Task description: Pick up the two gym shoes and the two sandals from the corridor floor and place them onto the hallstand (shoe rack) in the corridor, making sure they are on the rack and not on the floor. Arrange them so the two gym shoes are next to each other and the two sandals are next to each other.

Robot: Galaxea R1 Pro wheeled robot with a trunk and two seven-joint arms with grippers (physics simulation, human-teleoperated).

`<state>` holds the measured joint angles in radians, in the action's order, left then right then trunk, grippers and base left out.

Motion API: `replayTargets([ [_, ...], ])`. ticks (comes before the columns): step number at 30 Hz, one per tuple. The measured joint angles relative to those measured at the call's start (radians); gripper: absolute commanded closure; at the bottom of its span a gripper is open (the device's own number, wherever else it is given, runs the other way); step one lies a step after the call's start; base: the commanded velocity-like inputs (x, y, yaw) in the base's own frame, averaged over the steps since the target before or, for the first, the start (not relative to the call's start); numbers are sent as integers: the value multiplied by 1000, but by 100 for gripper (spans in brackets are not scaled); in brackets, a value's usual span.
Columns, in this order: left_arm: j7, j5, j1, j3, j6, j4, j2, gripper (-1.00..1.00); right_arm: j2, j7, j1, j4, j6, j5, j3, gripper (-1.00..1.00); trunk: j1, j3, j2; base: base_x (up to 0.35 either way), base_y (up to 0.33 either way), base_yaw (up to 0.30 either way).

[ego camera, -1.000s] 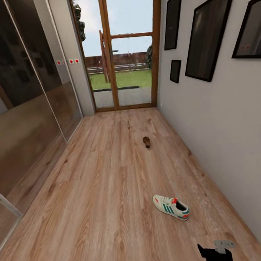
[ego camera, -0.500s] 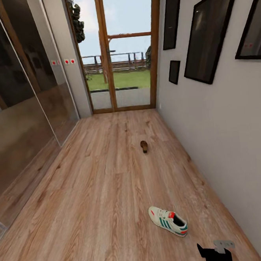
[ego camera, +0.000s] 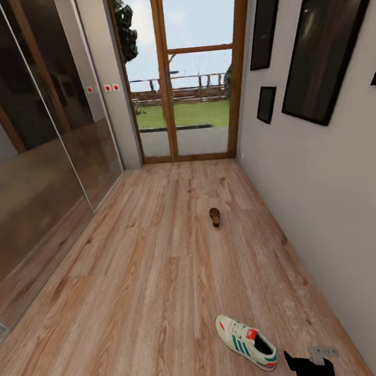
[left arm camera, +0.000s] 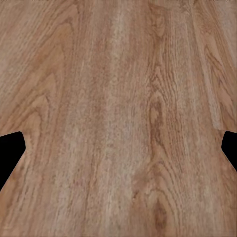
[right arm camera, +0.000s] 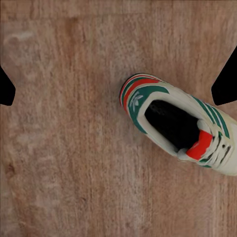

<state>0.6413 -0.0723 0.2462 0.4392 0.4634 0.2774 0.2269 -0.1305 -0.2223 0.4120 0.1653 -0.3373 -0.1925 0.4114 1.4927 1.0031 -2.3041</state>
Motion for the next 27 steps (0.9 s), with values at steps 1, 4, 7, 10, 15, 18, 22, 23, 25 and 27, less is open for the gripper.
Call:
replayTargets([
  [1,0,0,0,0,0,0,0,-100,-1,1,0,0,0,0,0,-100,0,0,0,189,-124,7],
  [4,0,0,0,0,0,0,0,-100,-1,1,0,0,0,0,0,-100,0,0,0,136,-77,4],
  [7,0,0,0,0,0,0,0,-100,-1,1,0,0,0,-1,0,-100,0,0,0,26,-12,1],
  [10,0,0,0,1,0,0,0,-100,-1,1,0,0,0,-1,0,-100,0,0,0,14,-7,0],
  [15,0,-1,0,2,0,0,0,-100,-3,1,0,1,0,-1,0,-100,0,0,0,4,-44,0],
  [18,0,-1,0,2,0,1,0,-100,-3,2,0,1,0,-1,0,-100,0,0,0,0,-174,0],
  [22,0,-1,0,2,0,0,0,-100,-3,2,0,1,0,0,0,-100,0,0,0,0,-248,0],
  [23,0,-1,0,2,0,0,0,-100,-3,2,0,1,0,0,0,-100,0,0,0,-5,-263,0],
  [25,0,-1,0,2,0,0,0,-100,-3,2,0,1,0,0,0,-100,0,0,0,-16,-264,0],
  [27,0,-1,0,2,0,0,0,-100,-3,2,0,1,0,0,0,-100,0,0,0,-40,-266,0],
])
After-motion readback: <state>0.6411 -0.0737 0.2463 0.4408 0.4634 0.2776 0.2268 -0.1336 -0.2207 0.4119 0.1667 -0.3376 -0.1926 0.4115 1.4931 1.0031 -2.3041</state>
